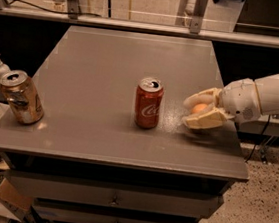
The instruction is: Move orange can near coke can
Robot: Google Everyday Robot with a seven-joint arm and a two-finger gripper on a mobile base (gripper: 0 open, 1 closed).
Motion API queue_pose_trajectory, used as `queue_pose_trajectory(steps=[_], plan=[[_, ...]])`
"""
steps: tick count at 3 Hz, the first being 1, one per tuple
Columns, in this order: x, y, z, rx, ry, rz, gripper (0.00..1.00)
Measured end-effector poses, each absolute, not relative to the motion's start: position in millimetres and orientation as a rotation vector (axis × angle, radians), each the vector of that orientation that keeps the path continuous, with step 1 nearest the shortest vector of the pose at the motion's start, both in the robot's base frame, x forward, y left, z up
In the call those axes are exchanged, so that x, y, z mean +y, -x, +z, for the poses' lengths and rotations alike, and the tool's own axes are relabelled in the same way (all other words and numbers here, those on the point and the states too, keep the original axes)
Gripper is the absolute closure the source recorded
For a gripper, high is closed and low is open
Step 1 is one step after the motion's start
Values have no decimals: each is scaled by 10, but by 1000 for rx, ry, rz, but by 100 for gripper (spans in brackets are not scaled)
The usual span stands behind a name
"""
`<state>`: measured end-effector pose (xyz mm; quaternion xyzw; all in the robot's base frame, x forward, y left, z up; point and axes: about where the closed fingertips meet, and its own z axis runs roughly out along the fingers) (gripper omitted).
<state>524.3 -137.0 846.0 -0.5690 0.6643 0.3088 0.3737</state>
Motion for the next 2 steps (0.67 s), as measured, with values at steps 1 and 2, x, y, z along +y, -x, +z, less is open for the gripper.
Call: queue_pose_trajectory(steps=[1, 2], plan=[[-1172, -5381, 8554, 1646, 1452, 798, 100], [-1008, -5418, 8541, 1623, 1433, 819, 100]])
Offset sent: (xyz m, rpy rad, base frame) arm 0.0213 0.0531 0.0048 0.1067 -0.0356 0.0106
